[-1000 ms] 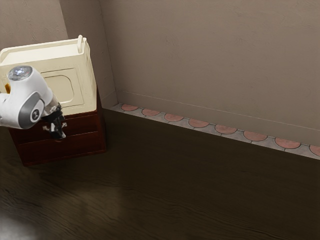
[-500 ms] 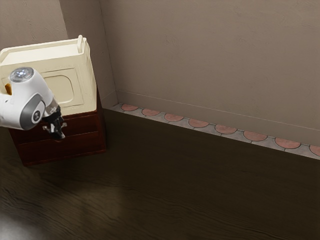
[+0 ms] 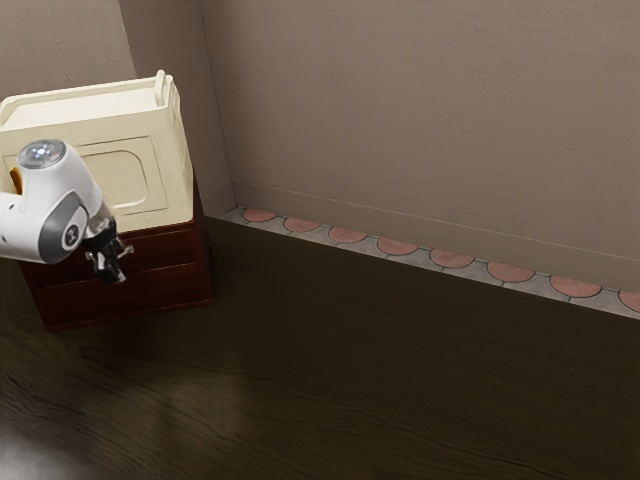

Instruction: Pull the drawer handle with one arm to open the drawer

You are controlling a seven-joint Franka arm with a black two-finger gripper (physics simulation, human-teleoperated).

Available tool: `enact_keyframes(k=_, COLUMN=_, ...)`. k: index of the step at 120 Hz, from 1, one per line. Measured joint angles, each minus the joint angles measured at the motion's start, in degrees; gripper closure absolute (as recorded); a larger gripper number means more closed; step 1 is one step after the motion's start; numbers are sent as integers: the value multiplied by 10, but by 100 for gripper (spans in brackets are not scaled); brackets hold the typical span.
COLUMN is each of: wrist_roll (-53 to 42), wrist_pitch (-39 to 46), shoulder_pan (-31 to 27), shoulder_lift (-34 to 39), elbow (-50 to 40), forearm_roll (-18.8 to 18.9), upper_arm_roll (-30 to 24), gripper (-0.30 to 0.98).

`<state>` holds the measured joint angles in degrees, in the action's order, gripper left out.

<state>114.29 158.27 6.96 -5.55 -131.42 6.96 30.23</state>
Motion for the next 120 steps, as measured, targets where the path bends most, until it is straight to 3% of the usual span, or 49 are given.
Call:
enact_keyframes(k=81, wrist_roll=1, wrist_pitch=0, shoulder_pan=-15, shoulder_lift=-13, elbow=-1, forearm_roll=-5, upper_arm_roll=0, gripper=21)
enact_keyframes(k=120, wrist_roll=1, wrist_pitch=-2, shoulder_pan=-15, shoulder_lift=-11, elbow=-4, forearm_roll=-8, upper_arm_roll=0, gripper=39)
